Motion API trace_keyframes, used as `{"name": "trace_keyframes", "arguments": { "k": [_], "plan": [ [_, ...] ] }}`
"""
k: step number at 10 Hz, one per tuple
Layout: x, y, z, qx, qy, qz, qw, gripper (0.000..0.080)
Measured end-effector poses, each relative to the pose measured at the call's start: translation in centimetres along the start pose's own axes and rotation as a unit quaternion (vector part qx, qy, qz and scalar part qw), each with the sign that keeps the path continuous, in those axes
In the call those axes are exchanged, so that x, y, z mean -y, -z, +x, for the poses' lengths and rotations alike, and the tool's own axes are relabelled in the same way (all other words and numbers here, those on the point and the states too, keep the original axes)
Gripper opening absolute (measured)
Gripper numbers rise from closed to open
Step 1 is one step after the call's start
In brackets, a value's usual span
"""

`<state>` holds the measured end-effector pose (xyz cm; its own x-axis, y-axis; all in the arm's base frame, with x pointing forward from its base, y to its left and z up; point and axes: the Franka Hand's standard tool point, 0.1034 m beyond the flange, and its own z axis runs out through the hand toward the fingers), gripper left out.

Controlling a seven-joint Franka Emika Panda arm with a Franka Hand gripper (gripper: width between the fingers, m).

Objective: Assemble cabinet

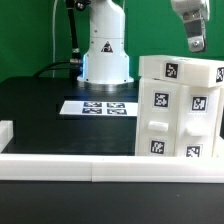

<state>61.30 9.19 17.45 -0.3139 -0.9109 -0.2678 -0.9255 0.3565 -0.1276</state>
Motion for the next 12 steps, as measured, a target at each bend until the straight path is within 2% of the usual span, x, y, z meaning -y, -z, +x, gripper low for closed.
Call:
{"name": "trace_keyframes", "arguments": {
  "k": [2,3,5,6,10,11,12],
  "plan": [
    [-0.06,-0.07,-0.01,-0.001,0.03,-0.001,1.0,0.0797],
    [-0.26,-0.23,0.03,-0.005,0.118,-0.015,0.993,0.0797],
    [0.1,-0.24,0.04,-0.003,0.253,-0.016,0.967,0.0797],
    [-0.01,-0.22,-0.1,-0.001,0.31,-0.022,0.951,0.0797],
    [-0.26,-0.39,-0.74,-0.001,0.543,-0.059,0.838,0.0797],
    [-0.17,-0.36,-0.8,0.004,0.572,-0.064,0.818,0.0797],
    [0.01,-0.33,-0.81,0.009,0.618,-0.07,0.783,0.0797]
  ]
}}
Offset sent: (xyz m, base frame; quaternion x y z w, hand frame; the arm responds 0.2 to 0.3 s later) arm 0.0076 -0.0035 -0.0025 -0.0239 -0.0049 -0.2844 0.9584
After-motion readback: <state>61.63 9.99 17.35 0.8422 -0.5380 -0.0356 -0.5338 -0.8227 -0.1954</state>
